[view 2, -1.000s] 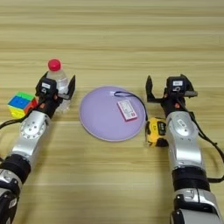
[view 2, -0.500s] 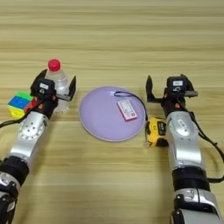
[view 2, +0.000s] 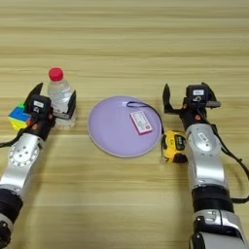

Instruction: Move the objects on the table

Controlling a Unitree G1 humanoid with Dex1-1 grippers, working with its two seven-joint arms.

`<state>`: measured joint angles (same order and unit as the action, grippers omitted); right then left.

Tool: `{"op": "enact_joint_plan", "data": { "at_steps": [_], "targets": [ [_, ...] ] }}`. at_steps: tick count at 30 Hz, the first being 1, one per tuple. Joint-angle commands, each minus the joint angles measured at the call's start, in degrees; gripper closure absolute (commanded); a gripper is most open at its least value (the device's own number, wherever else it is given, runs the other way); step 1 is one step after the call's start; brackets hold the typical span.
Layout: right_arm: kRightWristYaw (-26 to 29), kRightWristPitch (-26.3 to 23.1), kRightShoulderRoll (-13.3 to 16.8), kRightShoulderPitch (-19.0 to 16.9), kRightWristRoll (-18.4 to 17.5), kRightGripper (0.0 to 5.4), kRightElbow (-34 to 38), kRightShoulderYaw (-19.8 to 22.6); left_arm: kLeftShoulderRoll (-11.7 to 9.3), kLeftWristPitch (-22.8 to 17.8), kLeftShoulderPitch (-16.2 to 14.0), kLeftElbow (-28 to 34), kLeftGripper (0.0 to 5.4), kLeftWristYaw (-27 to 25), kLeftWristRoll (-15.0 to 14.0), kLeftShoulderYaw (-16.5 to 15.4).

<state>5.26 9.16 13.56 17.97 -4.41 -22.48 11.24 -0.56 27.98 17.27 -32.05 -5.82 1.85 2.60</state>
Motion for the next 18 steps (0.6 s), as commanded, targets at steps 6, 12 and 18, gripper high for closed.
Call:
{"op": "enact_joint_plan", "data": {
  "at_steps": [6,12,18],
  "targets": [
    [-0.14,-0.24,0.34,0.15,-0.06,0.0,-0.03,0.2,0.45,-3.77,-3.02,6.06,0.05,-1.8,-0.65,1.06],
    [-0.27,-0.29,0.21,0.14,-0.01,0.0,0.12,0.16,0.13,-5.4,-5.63,10.35,0.05,-3.69,-1.25,1.83],
    [-0.24,-0.31,0.24,0.14,-0.07,0.0,0.14,0.2,-0.94,-6.81,-9.79,14.95,0.05,-5.87,-2.34,2.03]
  ]
}}
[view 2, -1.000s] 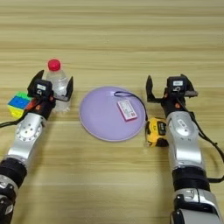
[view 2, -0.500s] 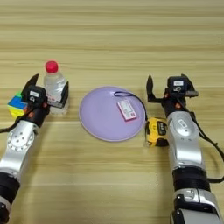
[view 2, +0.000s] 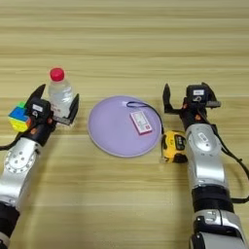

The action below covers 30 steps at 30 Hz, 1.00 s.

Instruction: Move the objects on the table

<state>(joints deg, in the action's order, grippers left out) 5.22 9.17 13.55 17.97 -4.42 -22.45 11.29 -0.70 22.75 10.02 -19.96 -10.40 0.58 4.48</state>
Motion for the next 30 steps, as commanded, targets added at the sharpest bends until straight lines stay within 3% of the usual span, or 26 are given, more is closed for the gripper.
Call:
{"op": "enact_joint_plan", "data": {
  "at_steps": [1,10,18,30],
  "targets": [
    [-0.17,-0.3,0.28,0.17,-0.08,0.0,0.06,0.18,-1.03,-1.79,-3.09,3.5,0.05,-1.47,-1.23,0.09],
    [0.09,-0.09,0.6,0.53,-0.16,0.0,-0.63,0.48,-2.84,-3.96,-7.49,9.0,0.05,-4.0,-2.04,0.5],
    [0.23,0.02,0.64,0.86,-0.13,0.0,-1.09,0.49,-5.5,-4.26,-10.46,11.35,0.05,-4.69,-2.99,-1.69],
    [0.18,0.03,0.55,1.27,-0.05,0.0,-1.46,0.35,-8.02,-4.49,-12.57,11.71,0.05,-4.46,-3.78,-4.45]
  ]
}}
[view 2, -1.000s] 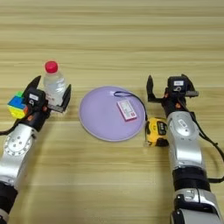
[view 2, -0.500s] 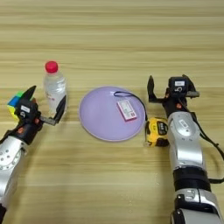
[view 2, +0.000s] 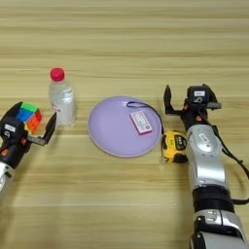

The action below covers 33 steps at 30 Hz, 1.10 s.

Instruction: Move the objects on the table

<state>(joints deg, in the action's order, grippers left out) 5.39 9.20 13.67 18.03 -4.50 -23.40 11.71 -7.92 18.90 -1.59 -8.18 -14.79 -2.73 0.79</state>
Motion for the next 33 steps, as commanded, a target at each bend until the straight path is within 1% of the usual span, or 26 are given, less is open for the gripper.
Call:
{"op": "enact_joint_plan", "data": {
  "at_steps": [1,4,7,9,18,24,33],
  "targets": [
    [0.0,0.0,0.43,1.23,0.03,0.0,-0.54,-0.07,-0.9,-0.6,-1.05,-0.09,0.05,-0.03,-0.51,-1.01],
    [0.05,0.06,0.4,1.32,0.01,0.0,-0.71,-0.1,-1.13,-0.36,-0.73,-1.05,0.05,0.35,-0.71,-2.16],
    [0.1,0.16,0.39,1.43,0.02,0.0,-0.96,-0.13,-1.25,0.3,0.56,-3.53,0.05,0.82,-0.46,-3.12],
    [0.13,0.22,0.39,1.47,0.01,0.0,-1.06,-0.15,-1.36,0.83,1.4,-5.54,0.05,1.36,0.07,-3.58],
    [0.23,0.33,0.3,1.66,-0.13,0.0,-1.49,-0.15,-1.92,4.03,5.3,-15.67,0.05,1.9,-0.29,-5.64],
    [0.3,0.42,0.34,1.69,-0.16,0.0,-1.65,-0.1,-1.86,5.31,7.68,-18.63,0.05,2.23,-0.39,-6.15],
    [0.45,0.36,0.49,1.51,-0.24,0.0,-1.48,0.0,-1.36,6.57,10.01,-21.84,0.05,1.93,-0.79,-6.35]
  ]
}}
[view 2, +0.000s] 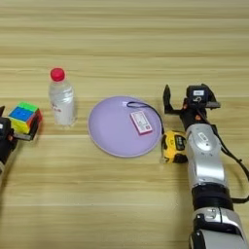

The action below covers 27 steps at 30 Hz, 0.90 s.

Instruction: Move the objects on the table

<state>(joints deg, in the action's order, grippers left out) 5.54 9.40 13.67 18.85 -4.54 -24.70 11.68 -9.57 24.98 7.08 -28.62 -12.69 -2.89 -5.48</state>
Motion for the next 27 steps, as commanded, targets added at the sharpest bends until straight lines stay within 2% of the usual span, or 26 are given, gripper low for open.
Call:
{"op": "enact_joint_plan", "data": {
  "at_steps": [1,14,23,27],
  "targets": [
    [0.33,0.17,0.51,0.69,-0.21,0.0,-0.2,0.04,0.41,0.56,1.61,-1.77,0.05,-0.39,-0.76,0.01],
    [0.38,0.15,0.56,0.55,-0.23,0.0,-0.01,0.1,1.19,2.08,5.92,-9.97,0.05,-0.95,-1.11,-0.09],
    [0.44,0.08,0.64,0.37,-0.3,0.0,0.22,0.17,1.24,3.78,7.65,-15.23,0.05,-0.47,-1.38,-0.7],
    [0.43,0.1,0.65,0.33,-0.3,0.0,0.25,0.19,1.13,4.6,8.48,-17.63,0.47,-0.49,-1.49,-1.28]
  ]
}}
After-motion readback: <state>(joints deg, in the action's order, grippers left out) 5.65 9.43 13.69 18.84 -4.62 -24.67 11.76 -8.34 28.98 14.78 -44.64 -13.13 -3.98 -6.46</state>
